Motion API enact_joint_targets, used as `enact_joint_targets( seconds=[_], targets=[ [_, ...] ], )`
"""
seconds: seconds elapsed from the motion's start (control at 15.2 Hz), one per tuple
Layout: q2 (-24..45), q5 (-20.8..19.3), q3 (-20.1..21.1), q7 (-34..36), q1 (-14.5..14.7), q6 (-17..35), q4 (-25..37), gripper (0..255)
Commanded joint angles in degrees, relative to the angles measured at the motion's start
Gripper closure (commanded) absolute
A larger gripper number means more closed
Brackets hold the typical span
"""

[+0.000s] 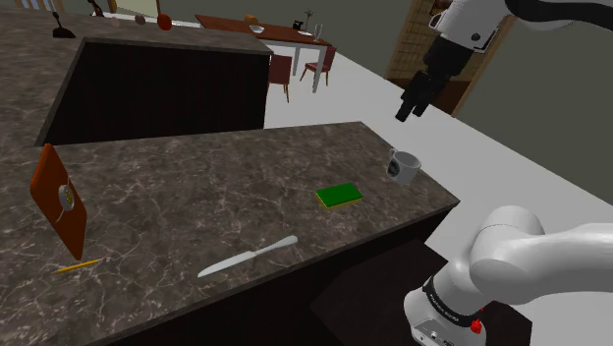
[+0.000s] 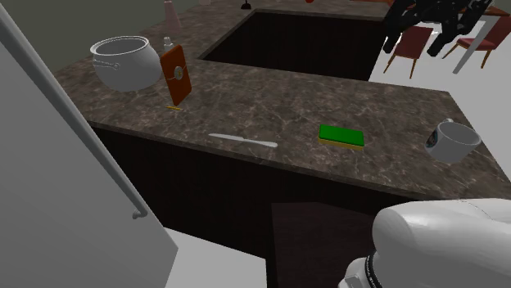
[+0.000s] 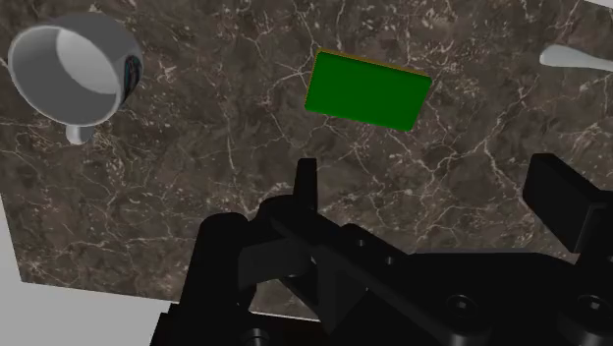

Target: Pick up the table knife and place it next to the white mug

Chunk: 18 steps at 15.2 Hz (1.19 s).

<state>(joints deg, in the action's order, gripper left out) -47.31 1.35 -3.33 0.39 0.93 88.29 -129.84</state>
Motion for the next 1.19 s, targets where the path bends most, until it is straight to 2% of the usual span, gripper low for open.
enact_joint_targets(
  seconds=[0.0,1.12],
  targets=[
    [0.00,0.00,0.00,0.00,0.00,0.00,0.00,0],
    [27.18,0.48,9.00,-13.61,12.62,14.44,4.88,0]
  ],
)
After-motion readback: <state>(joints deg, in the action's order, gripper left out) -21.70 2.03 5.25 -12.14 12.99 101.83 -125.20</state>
